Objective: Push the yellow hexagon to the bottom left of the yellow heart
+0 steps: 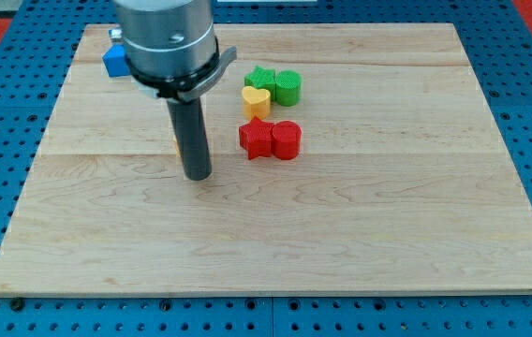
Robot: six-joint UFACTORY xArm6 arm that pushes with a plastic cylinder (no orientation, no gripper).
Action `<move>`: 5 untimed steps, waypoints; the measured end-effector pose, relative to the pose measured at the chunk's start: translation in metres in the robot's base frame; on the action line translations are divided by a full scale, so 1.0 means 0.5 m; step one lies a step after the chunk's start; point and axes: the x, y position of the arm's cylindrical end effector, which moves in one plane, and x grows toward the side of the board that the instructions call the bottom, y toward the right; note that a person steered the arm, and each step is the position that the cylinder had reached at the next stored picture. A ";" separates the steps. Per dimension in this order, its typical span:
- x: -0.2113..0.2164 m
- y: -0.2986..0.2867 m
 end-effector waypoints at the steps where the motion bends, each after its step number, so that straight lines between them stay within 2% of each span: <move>1: -0.065 -0.049; 2: -0.095 0.021; 5: -0.136 -0.009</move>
